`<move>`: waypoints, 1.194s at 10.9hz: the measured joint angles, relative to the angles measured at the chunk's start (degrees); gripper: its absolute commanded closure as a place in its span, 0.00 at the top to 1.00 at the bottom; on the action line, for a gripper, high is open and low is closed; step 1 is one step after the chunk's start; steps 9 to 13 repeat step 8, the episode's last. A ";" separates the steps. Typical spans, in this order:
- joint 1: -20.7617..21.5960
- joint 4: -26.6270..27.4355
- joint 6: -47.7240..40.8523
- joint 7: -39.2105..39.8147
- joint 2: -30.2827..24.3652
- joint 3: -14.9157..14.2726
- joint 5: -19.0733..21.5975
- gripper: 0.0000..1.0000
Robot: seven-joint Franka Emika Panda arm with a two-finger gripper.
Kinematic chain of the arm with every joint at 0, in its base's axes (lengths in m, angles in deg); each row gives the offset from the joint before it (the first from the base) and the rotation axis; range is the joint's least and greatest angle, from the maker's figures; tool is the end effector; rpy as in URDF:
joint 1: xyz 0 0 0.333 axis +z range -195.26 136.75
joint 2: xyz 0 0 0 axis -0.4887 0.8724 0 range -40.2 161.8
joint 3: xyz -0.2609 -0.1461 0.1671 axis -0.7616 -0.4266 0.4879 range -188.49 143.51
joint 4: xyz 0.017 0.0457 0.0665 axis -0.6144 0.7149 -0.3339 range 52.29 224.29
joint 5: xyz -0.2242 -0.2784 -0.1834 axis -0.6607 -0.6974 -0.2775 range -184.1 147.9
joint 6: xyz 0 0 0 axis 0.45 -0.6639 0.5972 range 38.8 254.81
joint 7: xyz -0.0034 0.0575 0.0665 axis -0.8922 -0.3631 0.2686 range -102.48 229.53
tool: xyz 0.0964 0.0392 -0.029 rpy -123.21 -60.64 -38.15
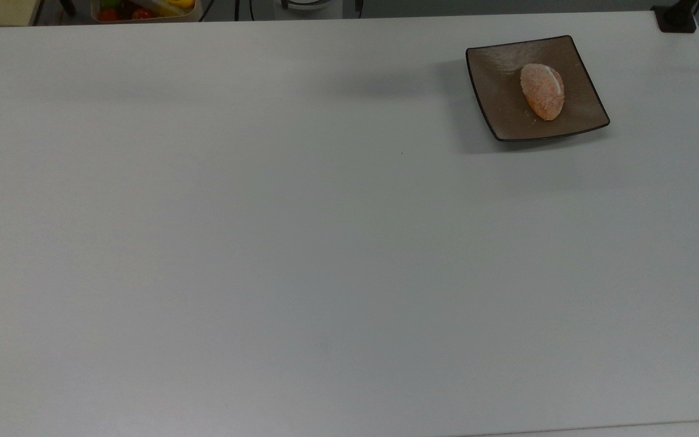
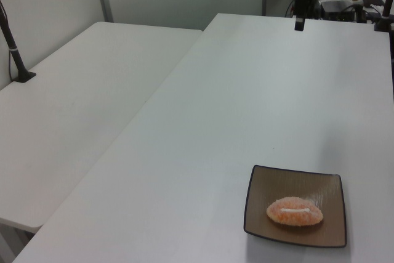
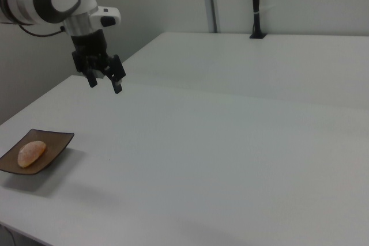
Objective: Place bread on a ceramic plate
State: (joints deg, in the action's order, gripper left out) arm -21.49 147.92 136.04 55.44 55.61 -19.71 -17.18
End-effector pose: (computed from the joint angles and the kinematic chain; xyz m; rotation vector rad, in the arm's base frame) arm 0.5313 0.1017 0.6281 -3.1241 -0.0646 -0.0453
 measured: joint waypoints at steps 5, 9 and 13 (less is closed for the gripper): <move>0.03 -0.38 3.82 9.50 1.89 -1.93 0.00 1.00; 0.06 -0.43 4.21 9.73 1.89 -2.00 0.05 1.00; 0.06 -0.43 4.21 9.73 1.89 -2.00 0.05 1.00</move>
